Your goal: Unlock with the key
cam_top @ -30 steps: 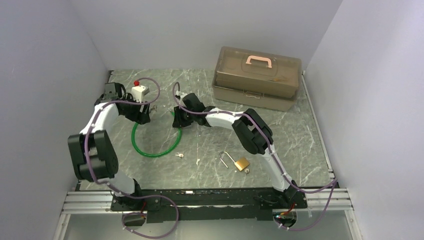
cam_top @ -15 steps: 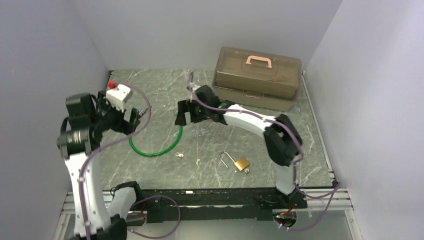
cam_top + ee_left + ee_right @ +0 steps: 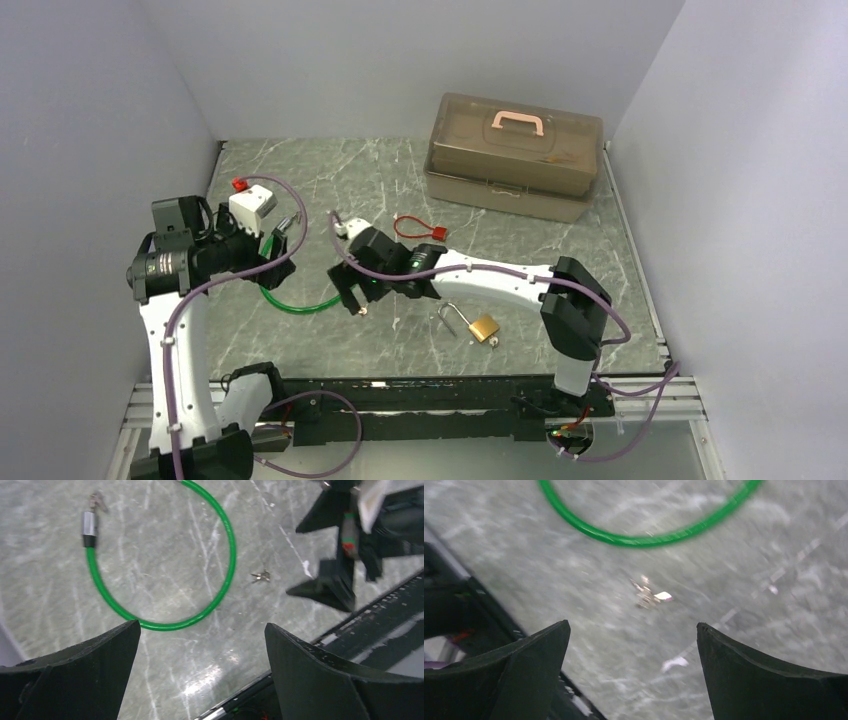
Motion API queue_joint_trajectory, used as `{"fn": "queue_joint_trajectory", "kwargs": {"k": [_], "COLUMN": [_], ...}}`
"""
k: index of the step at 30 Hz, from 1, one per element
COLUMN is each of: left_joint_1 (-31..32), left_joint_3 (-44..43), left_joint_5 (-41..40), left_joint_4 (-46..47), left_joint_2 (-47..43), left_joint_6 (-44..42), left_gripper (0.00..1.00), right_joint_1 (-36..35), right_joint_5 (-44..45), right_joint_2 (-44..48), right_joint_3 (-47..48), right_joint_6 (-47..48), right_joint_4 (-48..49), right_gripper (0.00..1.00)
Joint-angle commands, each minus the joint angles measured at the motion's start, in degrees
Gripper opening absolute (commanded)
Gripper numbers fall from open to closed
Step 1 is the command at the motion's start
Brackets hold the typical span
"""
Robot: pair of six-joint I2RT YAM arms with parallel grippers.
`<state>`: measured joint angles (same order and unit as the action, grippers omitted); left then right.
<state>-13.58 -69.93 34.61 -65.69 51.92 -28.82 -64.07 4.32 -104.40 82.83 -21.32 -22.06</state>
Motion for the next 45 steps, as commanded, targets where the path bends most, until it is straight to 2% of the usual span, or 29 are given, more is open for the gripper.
{"fn": "queue_joint_trajectory", "kwargs": {"k": [1,5,9,14,21,29,37,45], "left_joint_1": [-0.30,-0.30,-0.25,-0.30,-0.30,-0.30,-0.30,-0.26], "left_joint_3": [-0.19,0.22,2.61,4.14,6.11,6.82,7.46,7.15], "left_joint_5": [7.35,7.96,6.27,5.83,5.15,3.75,2.63,2.59], "left_joint_4": [-2.47,-2.93,-0.52,-1.98,-2.66,-3.51,-2.53,-2.39], "left_joint_2": [3.07,5.23,5.15,4.39,1.96,1.00,0.29,1.32], "left_joint_6": [-0.50,-1.02,0.36,-1.35,-2.60,-3.59,-2.96,-2.64], "left_gripper": [0.99,0.99,1.00,1.00,0.99,1.00,1.00,0.99], "right_joint_1": [5.25,1.22,0.53,-0.04,-1.12,-1.32,-1.28,-1.40], "right_joint_5": [-0.19,4.82,3.16,2.63,4.06,1.36,0.95,1.61], "right_joint_2": [4.90,2.45,1.28,0.24,-1.71,-7.97,-13.35,-12.24], "right_joint_3": [-8.72,-6.66,-9.07,-11.67,-10.98,-4.61,-0.17,-2.68], "right_joint_6": [-1.16,0.94,0.31,-0.45,0.32,2.16,3.30,3.87], "right_joint_4": [4.60,0.49,2.36,4.82,4.81,6.95,5.39,5.46], "right_gripper": [1.00,0.96,0.93,0.87,0.83,0.73,0.51,0.16]}}
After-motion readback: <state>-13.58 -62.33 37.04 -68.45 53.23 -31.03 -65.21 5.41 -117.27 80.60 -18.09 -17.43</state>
